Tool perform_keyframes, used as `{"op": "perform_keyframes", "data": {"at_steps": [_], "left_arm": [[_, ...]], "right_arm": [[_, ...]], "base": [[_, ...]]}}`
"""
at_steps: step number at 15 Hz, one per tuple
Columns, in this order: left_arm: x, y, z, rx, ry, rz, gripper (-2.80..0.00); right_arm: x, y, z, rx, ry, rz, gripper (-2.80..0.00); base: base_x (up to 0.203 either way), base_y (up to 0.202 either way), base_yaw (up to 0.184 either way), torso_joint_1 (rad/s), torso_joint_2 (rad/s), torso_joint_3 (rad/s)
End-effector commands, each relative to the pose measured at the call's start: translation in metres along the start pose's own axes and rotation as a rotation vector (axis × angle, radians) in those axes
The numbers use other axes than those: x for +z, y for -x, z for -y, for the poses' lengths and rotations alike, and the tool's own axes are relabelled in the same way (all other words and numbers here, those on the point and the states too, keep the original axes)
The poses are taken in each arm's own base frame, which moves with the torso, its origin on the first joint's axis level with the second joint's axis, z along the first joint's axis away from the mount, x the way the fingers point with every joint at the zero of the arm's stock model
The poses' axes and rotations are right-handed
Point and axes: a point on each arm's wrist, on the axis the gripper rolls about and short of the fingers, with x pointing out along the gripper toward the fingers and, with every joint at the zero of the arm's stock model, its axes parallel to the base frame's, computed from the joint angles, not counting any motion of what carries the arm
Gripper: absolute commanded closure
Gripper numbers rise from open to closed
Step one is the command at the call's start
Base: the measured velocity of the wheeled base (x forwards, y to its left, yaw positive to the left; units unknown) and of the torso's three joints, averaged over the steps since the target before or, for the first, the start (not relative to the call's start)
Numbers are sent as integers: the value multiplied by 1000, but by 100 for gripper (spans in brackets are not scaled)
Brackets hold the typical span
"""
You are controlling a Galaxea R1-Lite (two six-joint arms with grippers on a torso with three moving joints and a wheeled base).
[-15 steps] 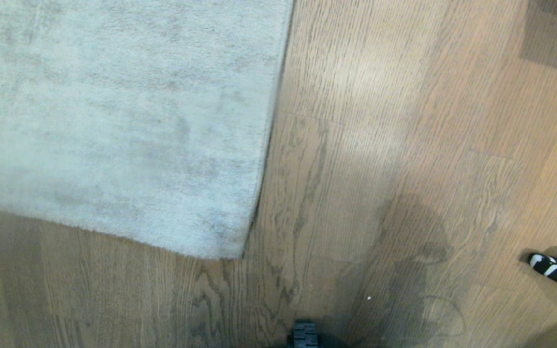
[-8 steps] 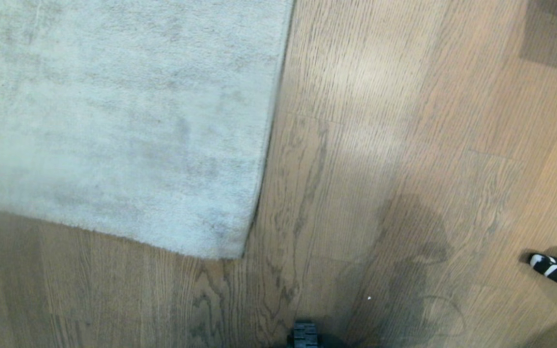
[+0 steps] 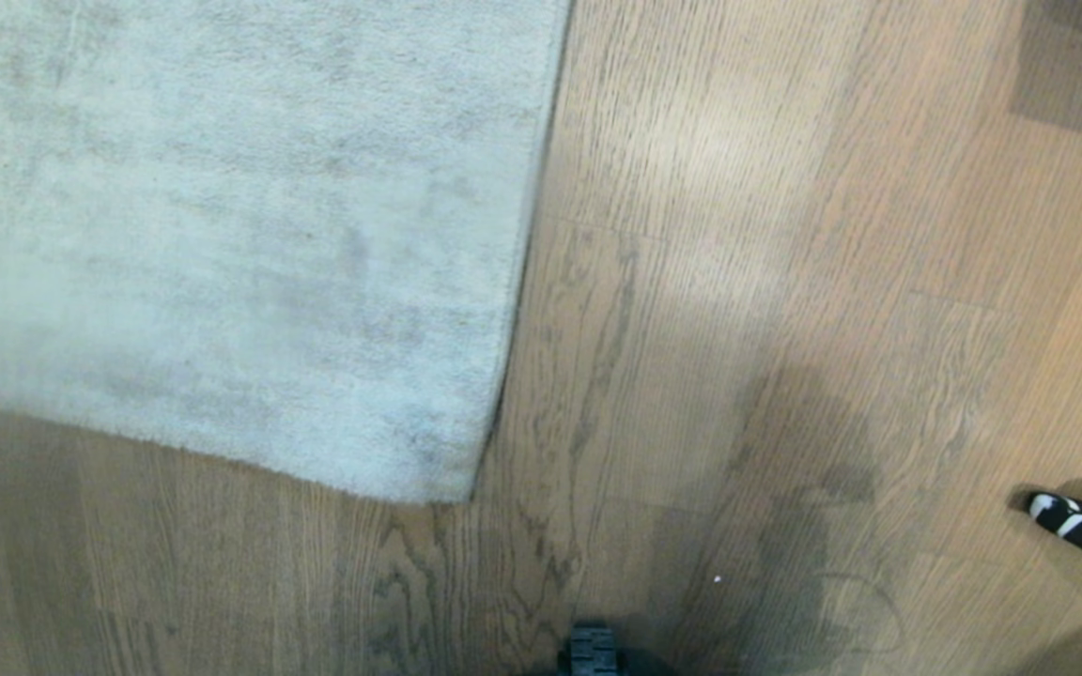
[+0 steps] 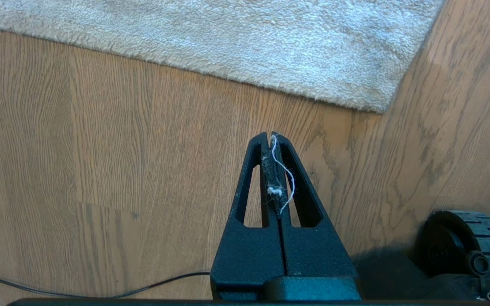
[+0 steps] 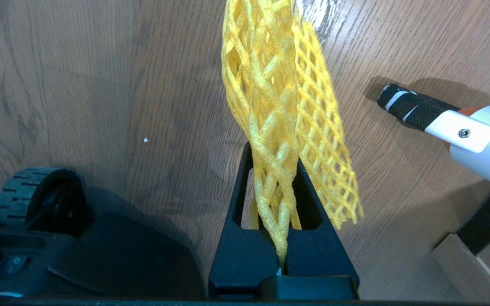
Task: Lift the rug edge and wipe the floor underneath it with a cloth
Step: Place the foam protection net on the floor
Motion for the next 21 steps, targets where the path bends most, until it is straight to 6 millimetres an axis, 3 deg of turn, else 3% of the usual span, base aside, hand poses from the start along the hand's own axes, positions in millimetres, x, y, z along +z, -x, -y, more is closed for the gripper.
{"op": "perform_keyframes", "data": {"at_steps": [1,8,12,19,21], "left_arm": [[0,0,0,1,1,1,0],[0,0,0,1,1,1,0],[0,0,0,1,1,1,0],[0,0,0,1,1,1,0],[0,0,0,1,1,1,0]], "right_arm": [[10,-14,1,5,-10,-98,0],[80,-82,12,-97,-103,-147,0],[102,-134,28,-249,-139,-179,0],[117,-205,96,-567,-181,-170,0],[118,-217,116,-634,-185,-147,0]], "base": [[0,0,0,0,0,0],[0,0,0,0,0,0],[0,0,0,0,0,0],[0,0,0,0,0,0],[0,0,0,0,0,0]]}}
